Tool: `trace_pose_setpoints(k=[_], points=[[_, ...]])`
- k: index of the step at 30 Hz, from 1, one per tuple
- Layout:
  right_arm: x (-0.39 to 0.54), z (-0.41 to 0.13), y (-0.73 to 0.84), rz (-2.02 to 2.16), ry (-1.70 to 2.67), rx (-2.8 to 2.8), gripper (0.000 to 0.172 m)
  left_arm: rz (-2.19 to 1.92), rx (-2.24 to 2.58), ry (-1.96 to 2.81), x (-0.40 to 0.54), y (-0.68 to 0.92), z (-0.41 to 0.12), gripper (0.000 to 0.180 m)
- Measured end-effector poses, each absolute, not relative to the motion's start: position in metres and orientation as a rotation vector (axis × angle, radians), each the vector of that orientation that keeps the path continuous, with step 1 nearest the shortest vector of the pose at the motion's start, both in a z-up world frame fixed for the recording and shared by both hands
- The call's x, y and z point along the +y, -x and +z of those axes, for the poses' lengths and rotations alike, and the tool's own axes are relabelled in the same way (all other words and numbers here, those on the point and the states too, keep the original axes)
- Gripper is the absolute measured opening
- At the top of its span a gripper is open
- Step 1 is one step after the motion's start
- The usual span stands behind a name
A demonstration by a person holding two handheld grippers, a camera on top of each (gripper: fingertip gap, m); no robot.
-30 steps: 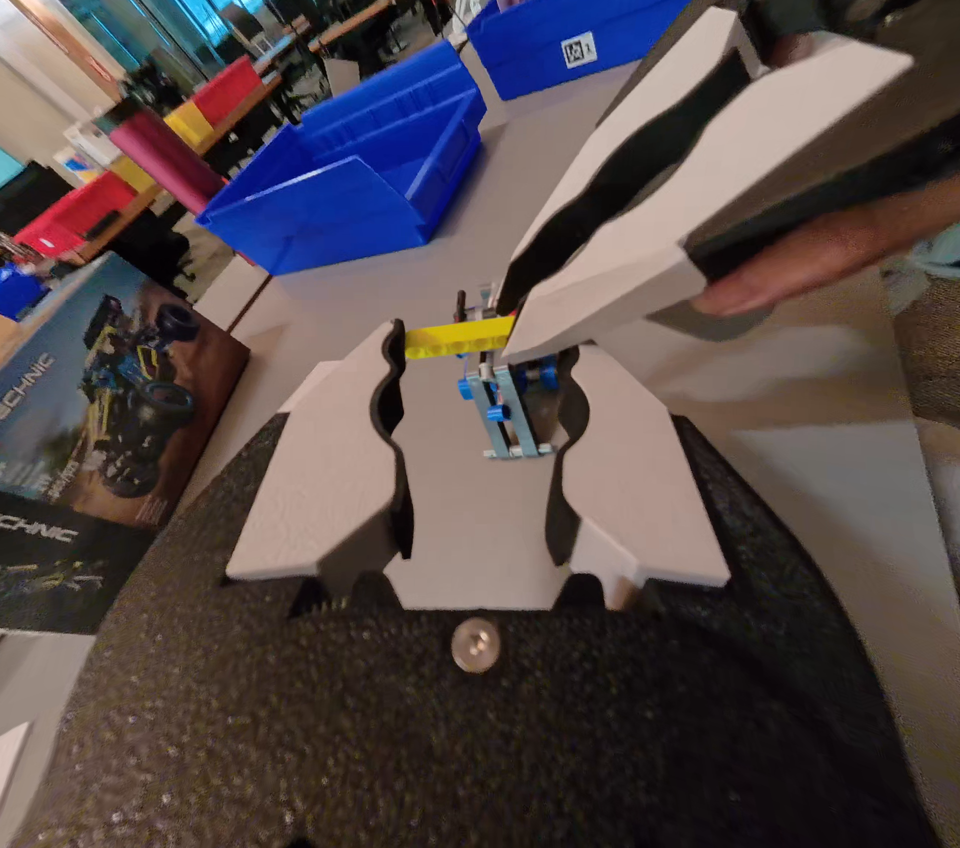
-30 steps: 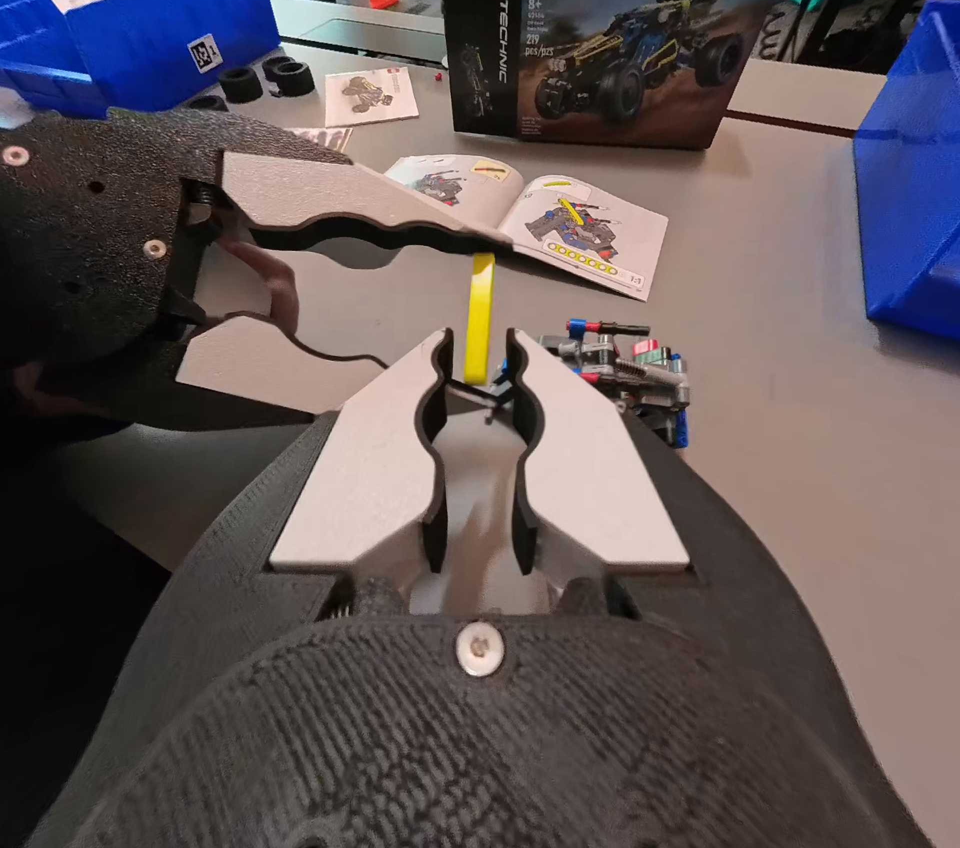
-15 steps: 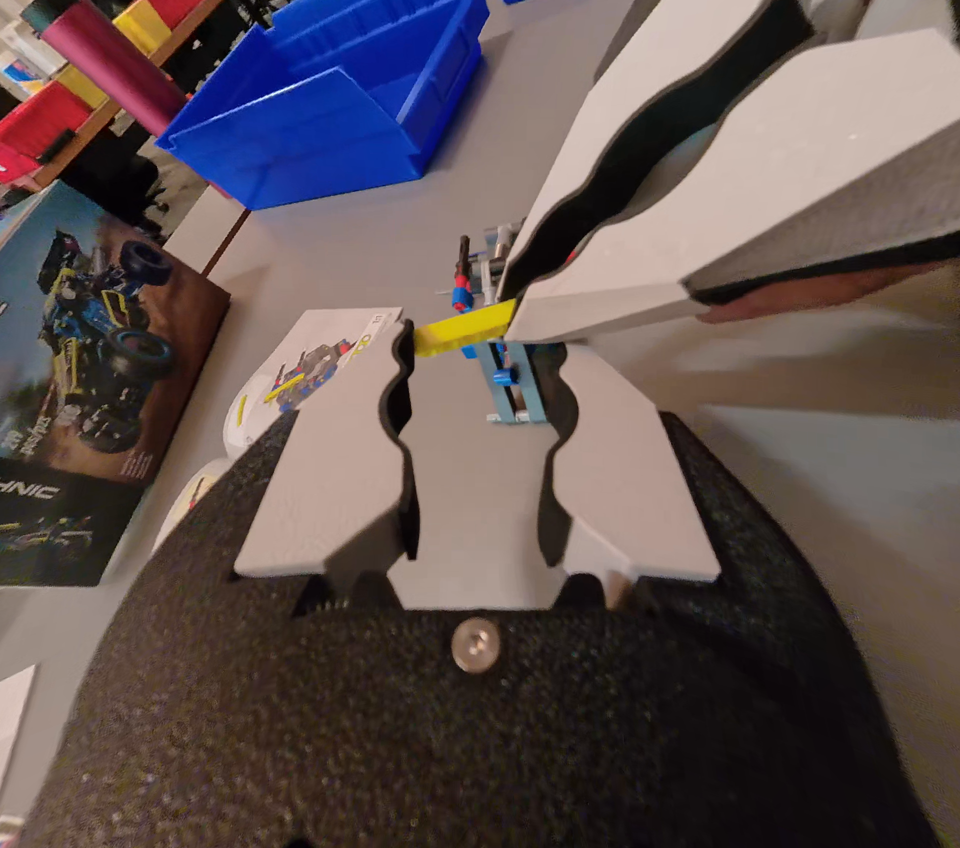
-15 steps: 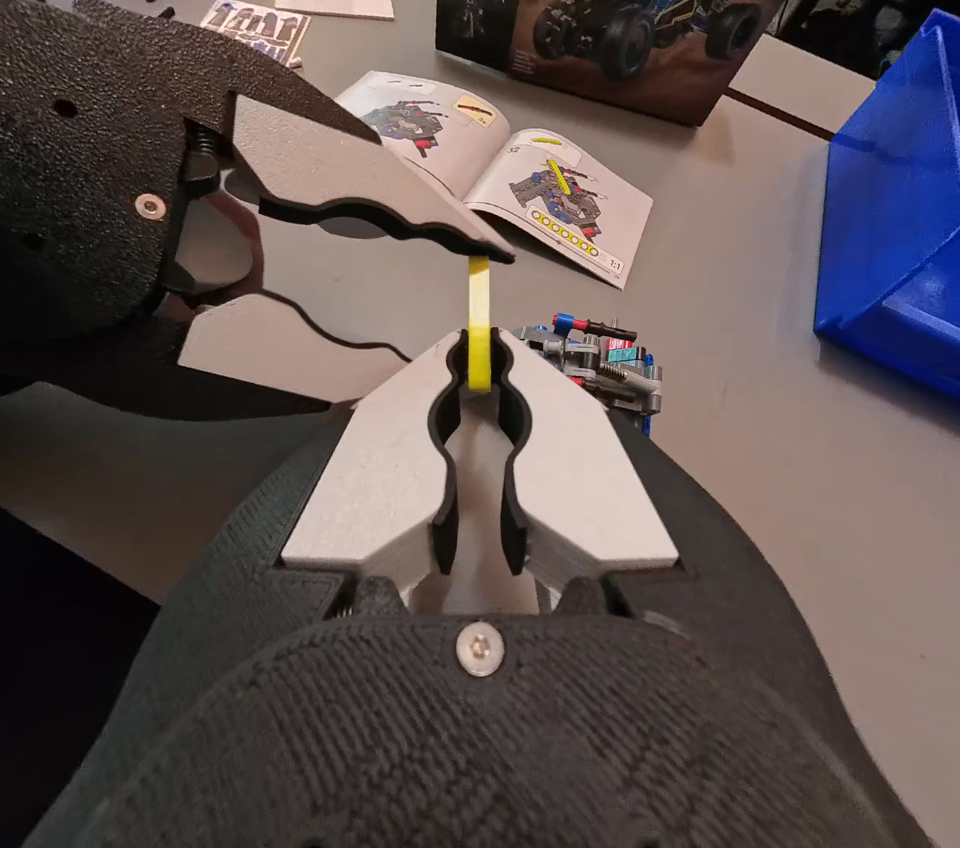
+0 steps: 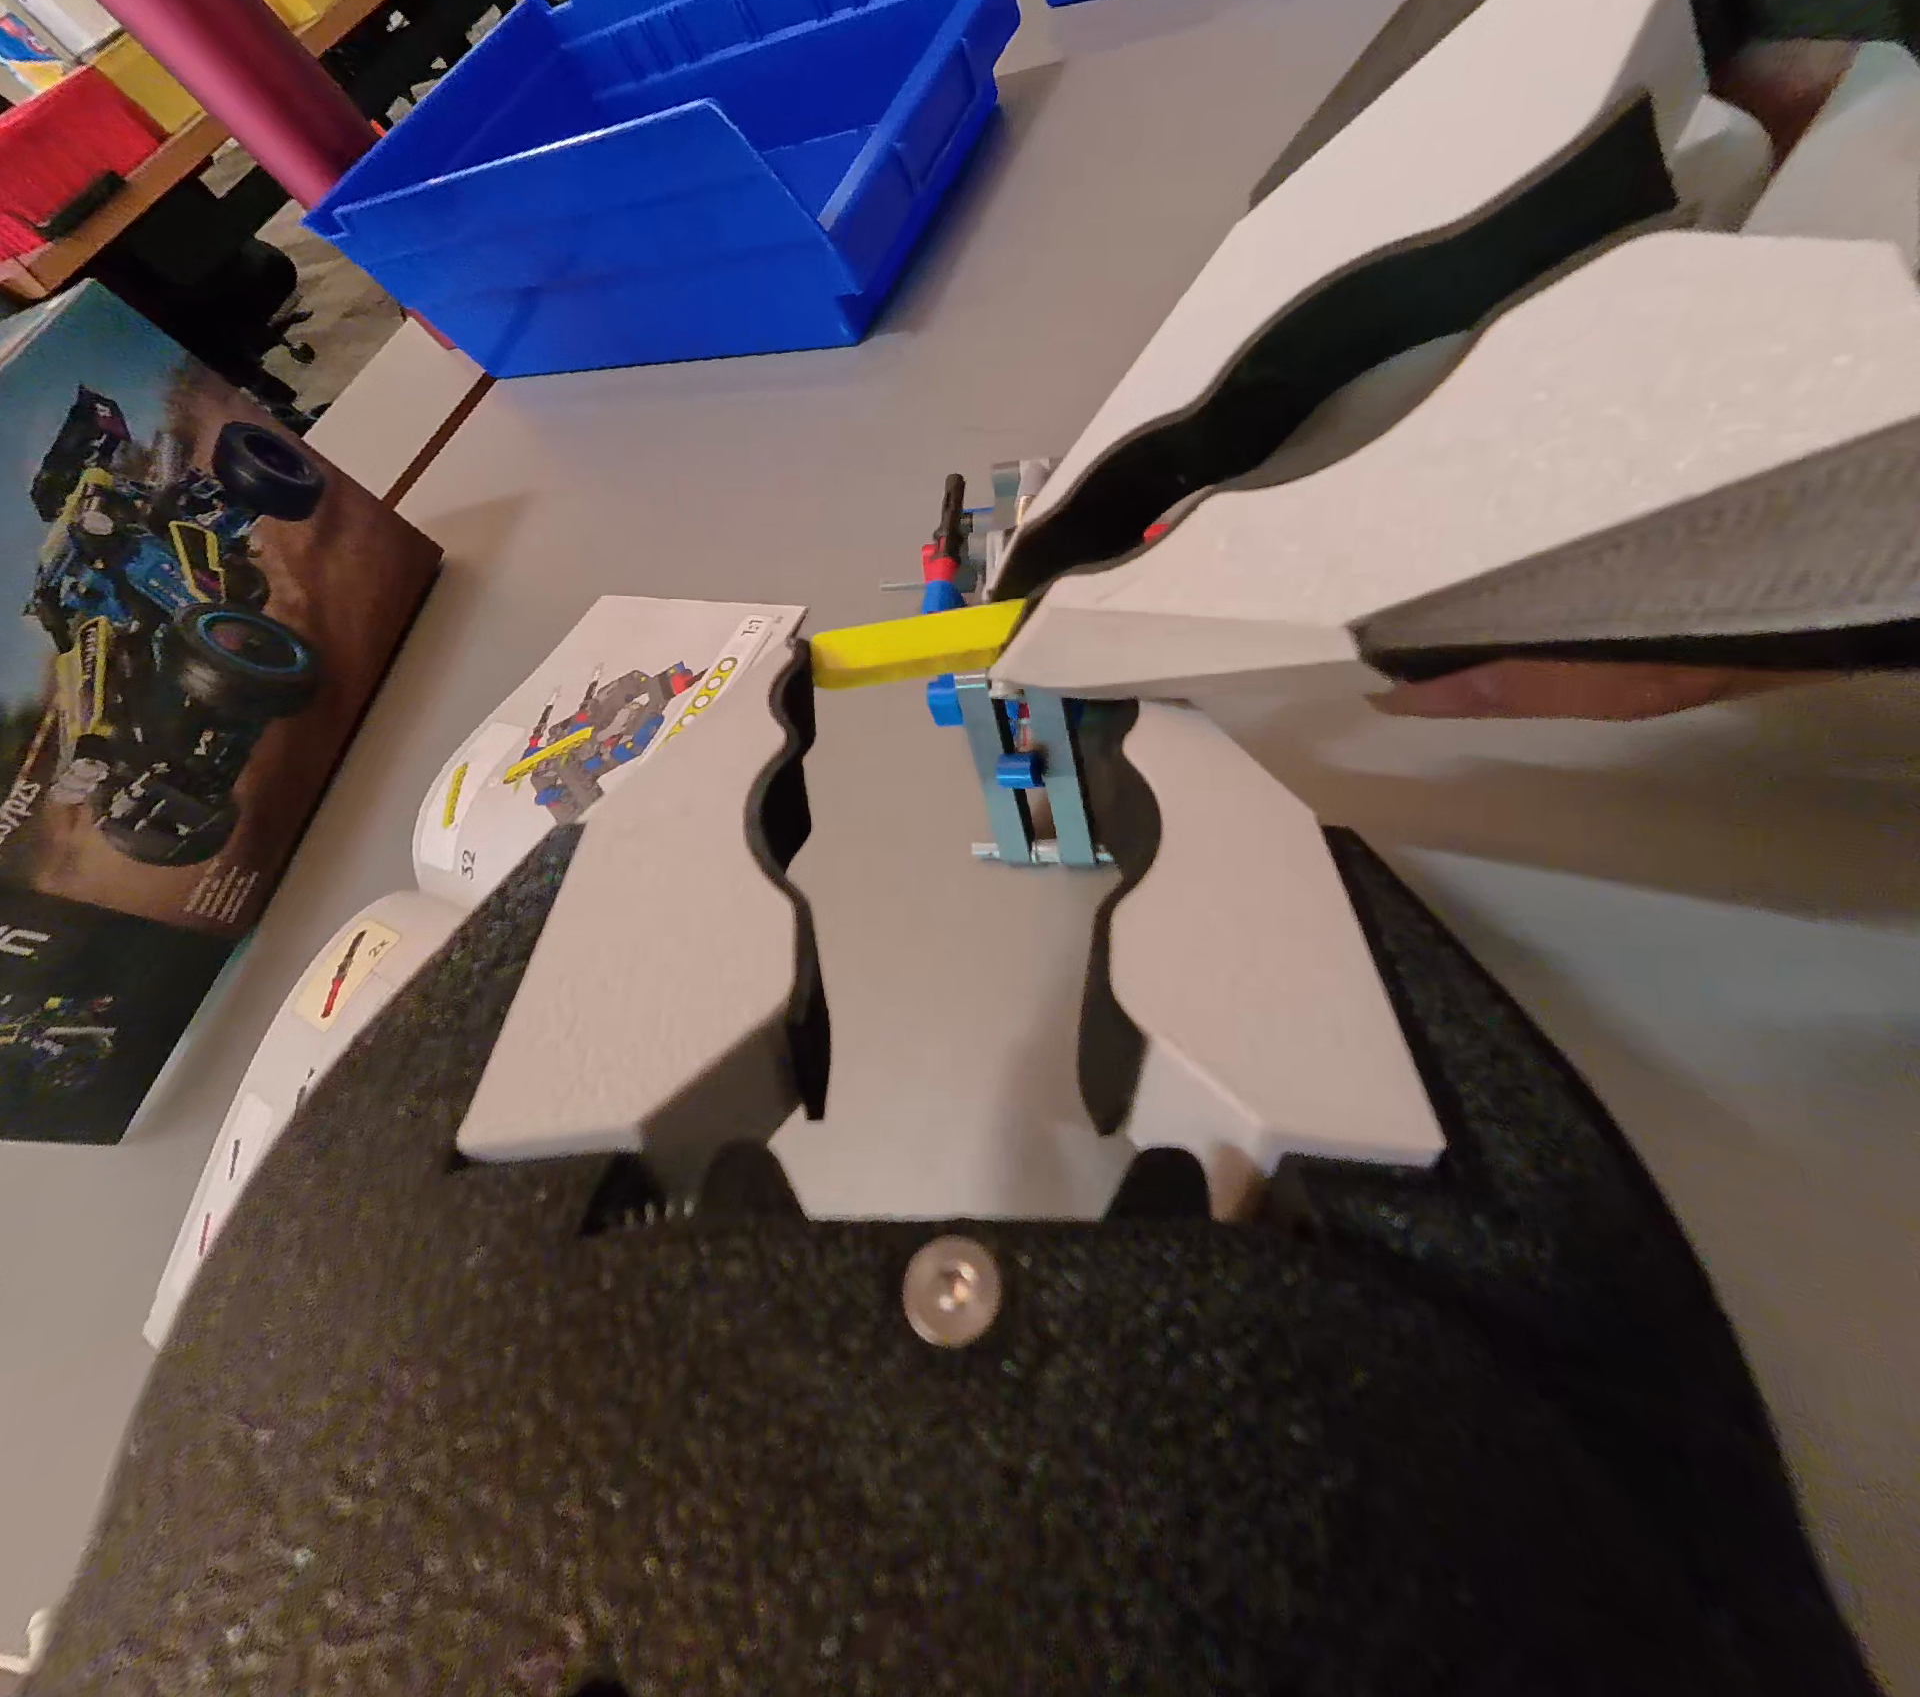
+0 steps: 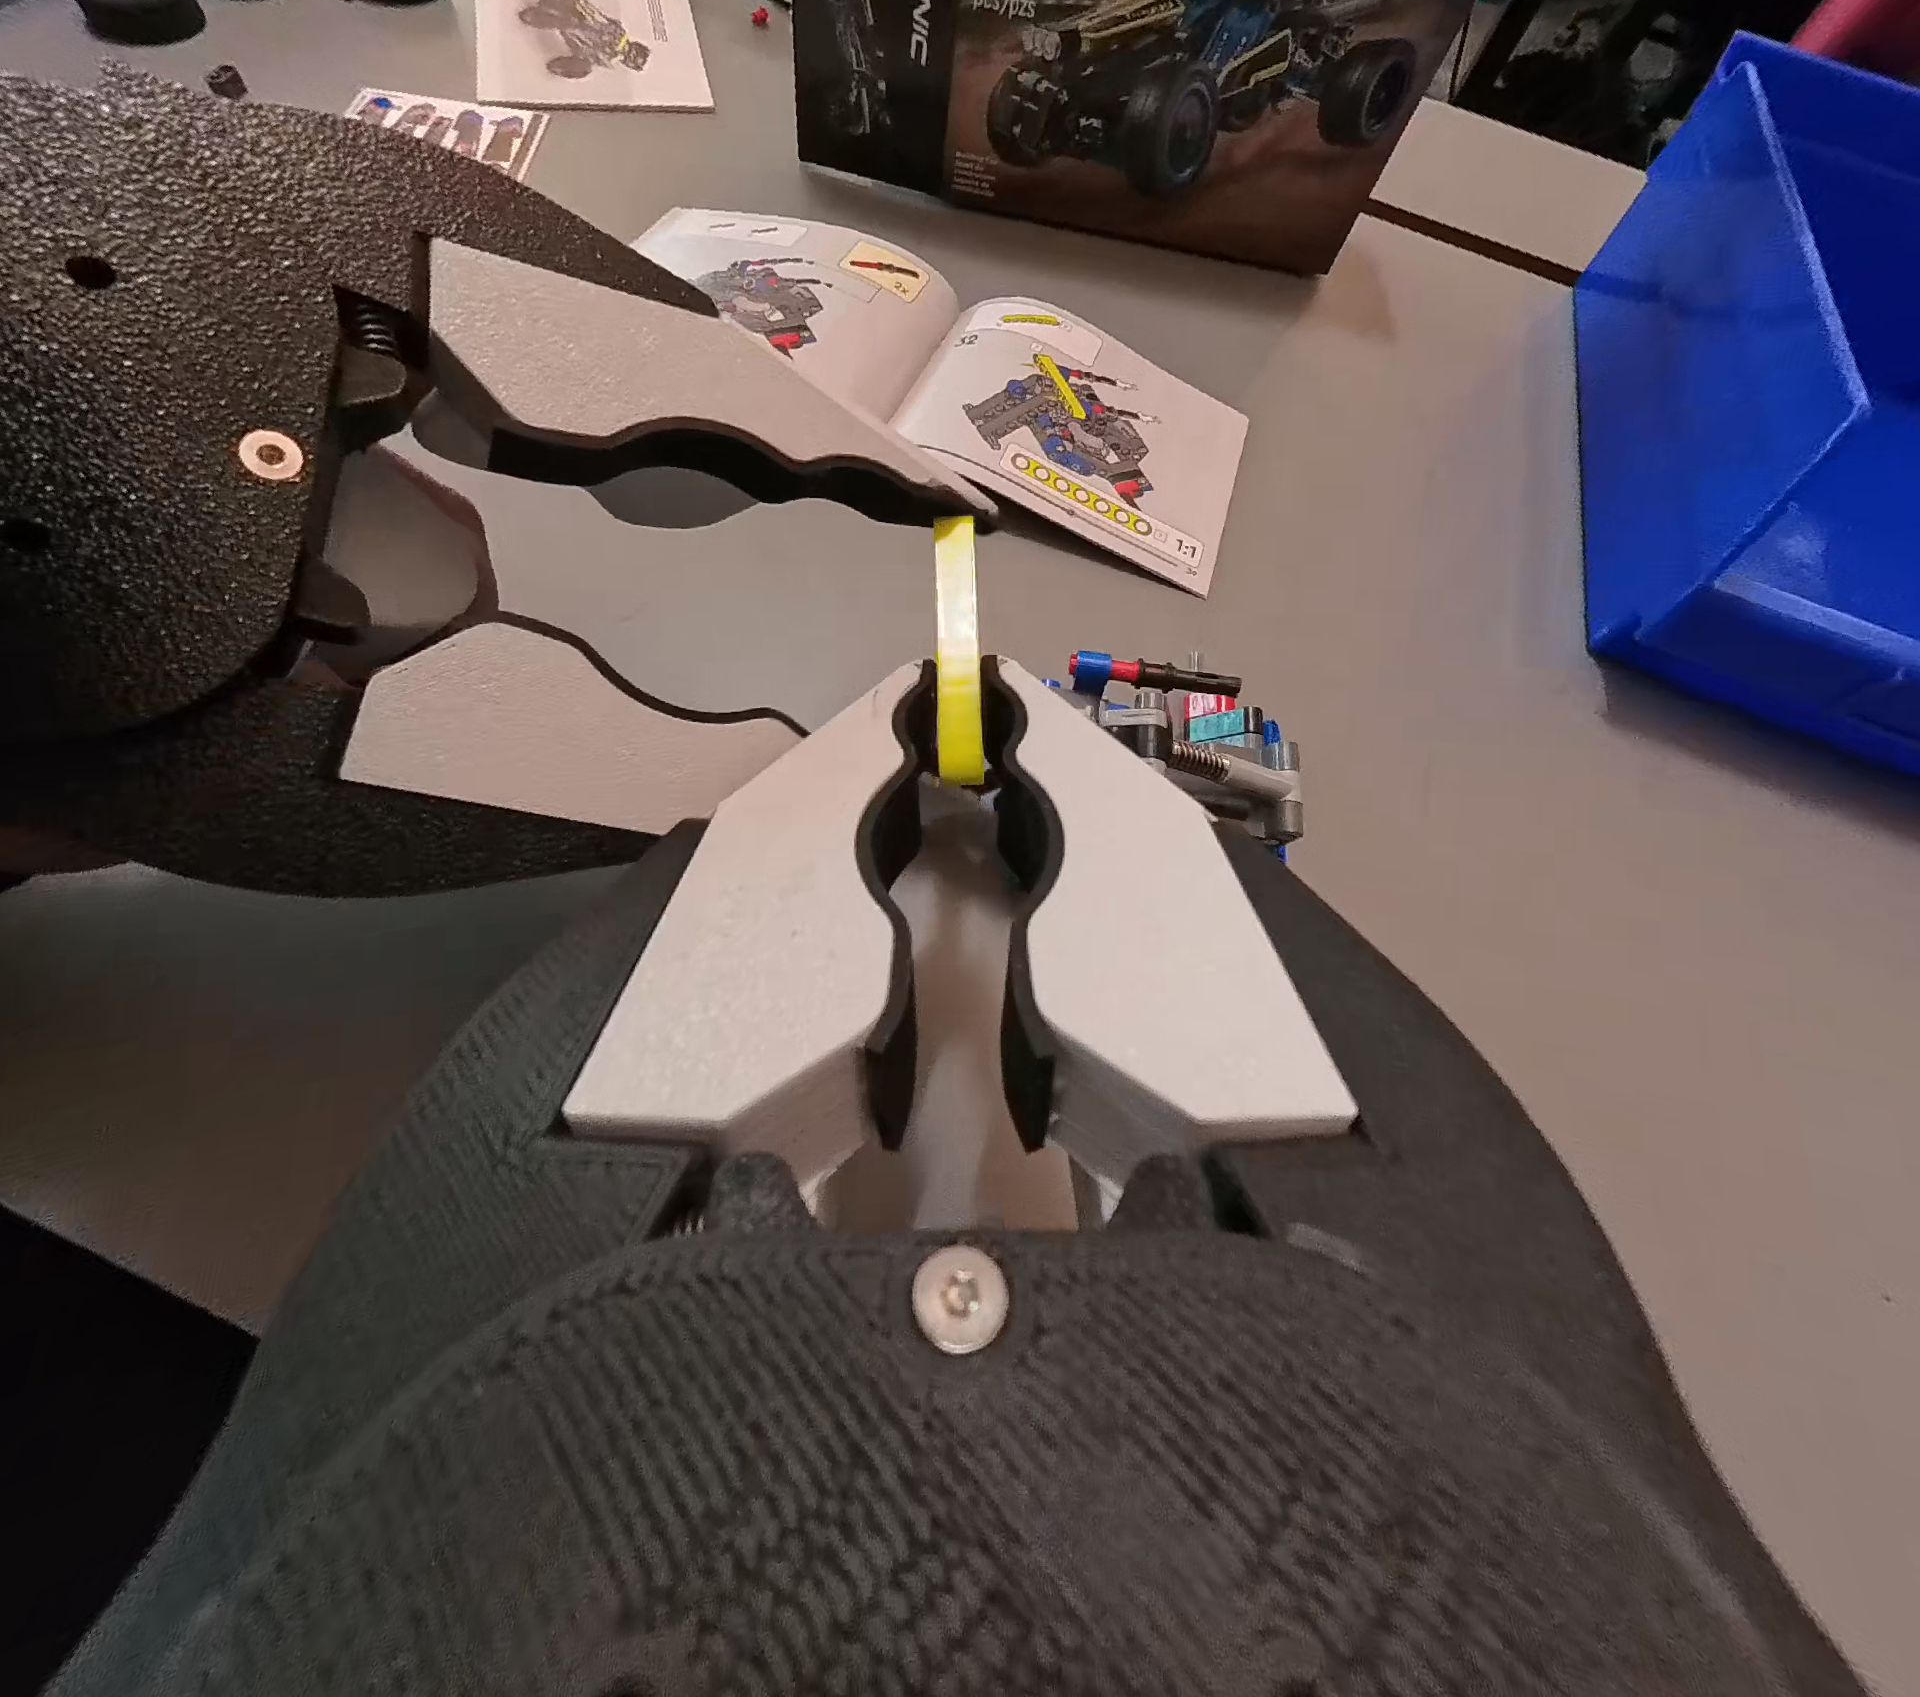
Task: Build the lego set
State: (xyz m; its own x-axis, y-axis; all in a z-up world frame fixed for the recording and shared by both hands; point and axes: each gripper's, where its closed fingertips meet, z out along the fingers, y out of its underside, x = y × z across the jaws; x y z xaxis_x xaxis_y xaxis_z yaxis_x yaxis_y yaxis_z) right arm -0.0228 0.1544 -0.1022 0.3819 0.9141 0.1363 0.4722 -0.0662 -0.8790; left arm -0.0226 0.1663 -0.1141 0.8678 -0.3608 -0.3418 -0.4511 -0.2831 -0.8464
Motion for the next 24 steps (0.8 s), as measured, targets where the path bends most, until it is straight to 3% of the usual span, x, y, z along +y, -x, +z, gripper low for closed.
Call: trace_pose_setpoints(k=[19, 21, 24], points=[[0.1556, -0.1002, 0.025, 0.554, 1.669, -1.182, 0.005, 0.104, 0.565, 1.888, 0.1659, 0.0229, -0.113, 0.056], [0.1537, -0.1007, 0.0263, 0.571, 1.676, -1.183, 0.005, 0.089, 0.574, 1.893, 0.1658, 0.0203, -0.1139, 0.064], [0.1531, -0.1016, 0.0263, 0.568, 1.675, -1.19, 0.006, 0.142, 0.589, 1.887, 0.1672, 0.0241, -0.1149, 0.057]])
